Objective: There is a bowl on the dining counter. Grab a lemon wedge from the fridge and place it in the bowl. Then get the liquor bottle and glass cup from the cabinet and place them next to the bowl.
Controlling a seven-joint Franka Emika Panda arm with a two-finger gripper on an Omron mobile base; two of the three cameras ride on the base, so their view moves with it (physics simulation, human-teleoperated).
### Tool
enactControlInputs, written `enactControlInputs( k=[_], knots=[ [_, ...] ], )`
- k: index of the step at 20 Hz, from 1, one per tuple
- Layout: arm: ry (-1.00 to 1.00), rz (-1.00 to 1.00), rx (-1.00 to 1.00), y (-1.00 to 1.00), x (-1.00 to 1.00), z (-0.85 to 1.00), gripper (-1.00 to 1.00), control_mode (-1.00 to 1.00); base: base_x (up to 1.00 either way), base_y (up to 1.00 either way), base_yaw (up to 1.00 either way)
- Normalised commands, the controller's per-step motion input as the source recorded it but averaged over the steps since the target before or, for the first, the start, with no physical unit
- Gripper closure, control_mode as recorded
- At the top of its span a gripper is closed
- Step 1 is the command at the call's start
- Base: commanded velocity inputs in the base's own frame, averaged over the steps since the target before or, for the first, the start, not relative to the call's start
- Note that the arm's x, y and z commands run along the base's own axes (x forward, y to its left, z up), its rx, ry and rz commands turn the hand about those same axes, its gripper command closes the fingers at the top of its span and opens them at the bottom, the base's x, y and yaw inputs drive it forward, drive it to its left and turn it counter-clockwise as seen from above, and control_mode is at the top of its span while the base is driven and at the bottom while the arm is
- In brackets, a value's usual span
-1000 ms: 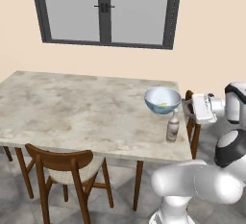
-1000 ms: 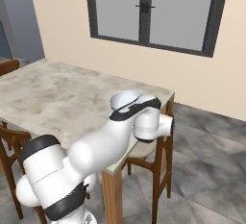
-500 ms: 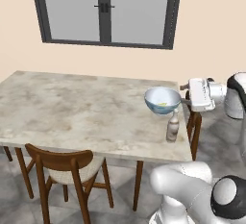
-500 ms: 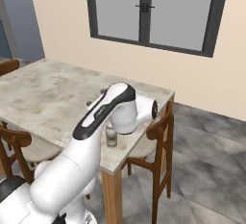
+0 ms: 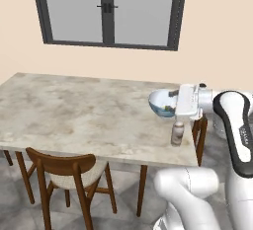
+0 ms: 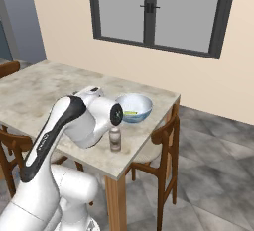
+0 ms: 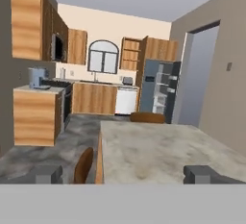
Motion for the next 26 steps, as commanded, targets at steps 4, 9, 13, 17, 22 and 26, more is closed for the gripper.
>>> enactControlInputs(
  k=[4,9,13,17,22,26],
  knots=[
    [0.02,-0.09,-0.06,0.82,-0.37,0.06,-1.0,-1.0,0.0,0.0,0.0],
    [0.13,-0.05,-0.08,0.72,-0.17,-0.09,-1.0,-1.0,0.0,0.0,0.0],
    [0.16,0.0,-0.01,0.22,0.0,-0.21,-1.0,-1.0,0.0,0.0,0.0],
    [0.02,0.0,-0.04,0.35,-0.2,-0.21,-1.0,-1.0,0.0,0.0,0.0],
    [0.0,0.0,0.0,0.0,0.0,0.0,-1.0,1.0,-0.47,0.96,-0.01],
    [0.0,0.0,0.0,0.0,0.0,0.0,-1.0,1.0,-0.32,1.0,-0.03]
  ],
)
